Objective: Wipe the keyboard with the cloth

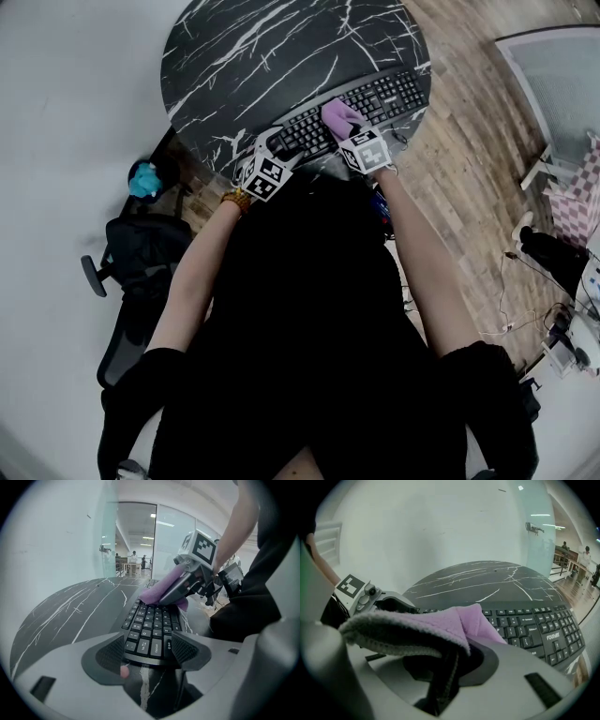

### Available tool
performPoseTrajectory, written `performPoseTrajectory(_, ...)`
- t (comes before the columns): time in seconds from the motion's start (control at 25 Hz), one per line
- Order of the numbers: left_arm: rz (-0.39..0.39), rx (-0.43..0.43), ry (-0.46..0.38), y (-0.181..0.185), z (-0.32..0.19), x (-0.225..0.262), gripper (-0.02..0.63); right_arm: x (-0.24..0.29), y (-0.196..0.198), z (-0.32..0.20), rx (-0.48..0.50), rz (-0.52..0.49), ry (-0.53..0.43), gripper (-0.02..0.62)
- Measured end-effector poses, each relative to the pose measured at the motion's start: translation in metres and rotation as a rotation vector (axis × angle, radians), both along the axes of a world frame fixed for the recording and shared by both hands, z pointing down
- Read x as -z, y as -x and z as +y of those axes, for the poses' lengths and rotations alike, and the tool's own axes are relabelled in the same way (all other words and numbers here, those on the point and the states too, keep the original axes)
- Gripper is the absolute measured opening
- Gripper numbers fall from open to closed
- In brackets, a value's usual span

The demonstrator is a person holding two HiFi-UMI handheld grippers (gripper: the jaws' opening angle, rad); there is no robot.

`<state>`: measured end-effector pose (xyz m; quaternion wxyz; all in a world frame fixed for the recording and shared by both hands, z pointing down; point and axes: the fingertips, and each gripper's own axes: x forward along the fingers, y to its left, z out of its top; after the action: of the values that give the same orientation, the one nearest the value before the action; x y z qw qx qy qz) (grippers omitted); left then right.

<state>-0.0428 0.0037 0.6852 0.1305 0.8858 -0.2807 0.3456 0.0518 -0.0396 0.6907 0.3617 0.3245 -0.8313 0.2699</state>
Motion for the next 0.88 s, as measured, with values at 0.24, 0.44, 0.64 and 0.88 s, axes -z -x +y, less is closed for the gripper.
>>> performPoseTrajectory(0.24, -0.002, 0.0, 0.0, 0.0, 0.0, 0.0, 0.302, 0.0, 0.005, 0.003, 0.023, 0.003, -0.001, 0.077)
performPoseTrajectory(0.44, -0.002, 0.0, 0.001, 0.0, 0.0, 0.001, 0.302, -0.004, 0.014, 0.01, 0.085, 0.008, 0.011, 0.076)
performPoseTrajectory(0.64, 0.001, -0.002, -0.002, 0.0, 0.0, 0.001, 0.302, -0.008, 0.022, 0.015, 0.103, 0.003, 0.022, 0.077)
performPoseTrajectory(0.88, 0.0, -0.006, -0.003, 0.0, 0.0, 0.001, 0.302, 0.001, 0.027, 0.018, 0.128, -0.011, 0.04, 0.077)
